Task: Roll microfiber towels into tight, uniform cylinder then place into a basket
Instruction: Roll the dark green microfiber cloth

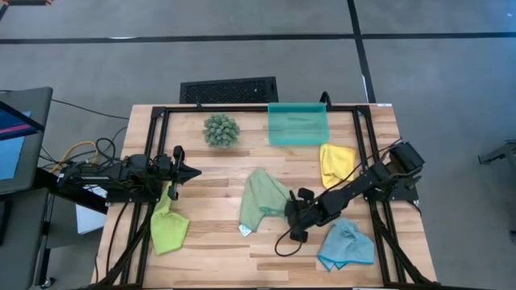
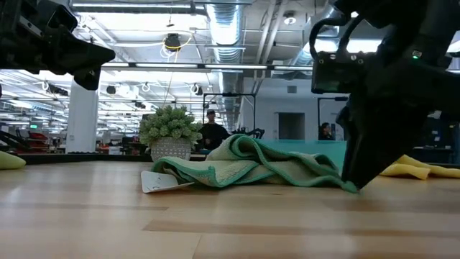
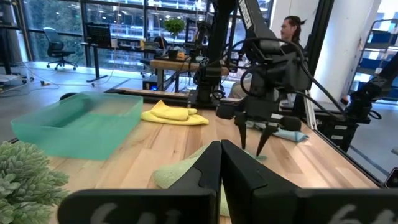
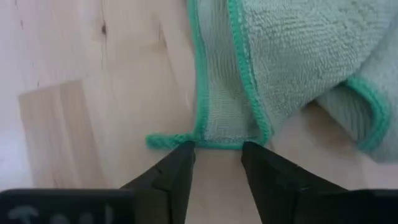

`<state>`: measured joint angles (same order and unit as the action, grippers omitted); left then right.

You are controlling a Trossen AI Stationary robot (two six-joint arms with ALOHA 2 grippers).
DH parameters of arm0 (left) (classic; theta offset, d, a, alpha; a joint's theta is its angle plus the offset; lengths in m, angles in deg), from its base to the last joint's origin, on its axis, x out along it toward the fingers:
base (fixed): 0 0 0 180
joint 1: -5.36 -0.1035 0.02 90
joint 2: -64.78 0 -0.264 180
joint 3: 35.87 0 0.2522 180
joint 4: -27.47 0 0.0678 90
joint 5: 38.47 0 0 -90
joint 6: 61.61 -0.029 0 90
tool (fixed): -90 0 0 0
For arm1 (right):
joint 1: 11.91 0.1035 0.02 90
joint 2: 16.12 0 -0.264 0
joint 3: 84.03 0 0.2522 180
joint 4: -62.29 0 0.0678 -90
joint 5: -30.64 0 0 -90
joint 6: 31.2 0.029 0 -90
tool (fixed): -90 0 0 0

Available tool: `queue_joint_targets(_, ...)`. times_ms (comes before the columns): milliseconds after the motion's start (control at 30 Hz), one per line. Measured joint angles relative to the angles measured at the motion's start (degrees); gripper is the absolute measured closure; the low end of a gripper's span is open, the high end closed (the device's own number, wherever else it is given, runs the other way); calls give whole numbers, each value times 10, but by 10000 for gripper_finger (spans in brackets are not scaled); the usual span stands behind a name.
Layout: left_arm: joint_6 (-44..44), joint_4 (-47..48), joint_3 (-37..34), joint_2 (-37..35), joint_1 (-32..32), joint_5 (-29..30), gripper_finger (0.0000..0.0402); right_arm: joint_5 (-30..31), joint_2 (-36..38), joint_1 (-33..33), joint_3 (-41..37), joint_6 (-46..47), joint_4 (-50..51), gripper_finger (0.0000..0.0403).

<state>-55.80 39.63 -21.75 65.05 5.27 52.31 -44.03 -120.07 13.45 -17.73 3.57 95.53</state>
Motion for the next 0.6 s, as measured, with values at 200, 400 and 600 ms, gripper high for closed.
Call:
queue_joint_targets(200, 0, 0, 0, 0, 0, 0, 401, 69, 7, -3, -5, -52, -25, 323)
queue_joint_targets(400, 0, 0, 0, 0, 0, 0, 401, 77, 17, 5, -2, -118, -40, 386)
queue_joint_targets(600, 0, 0, 0, 0, 0, 0, 401, 79, 90, 45, -1, -172, -34, 395)
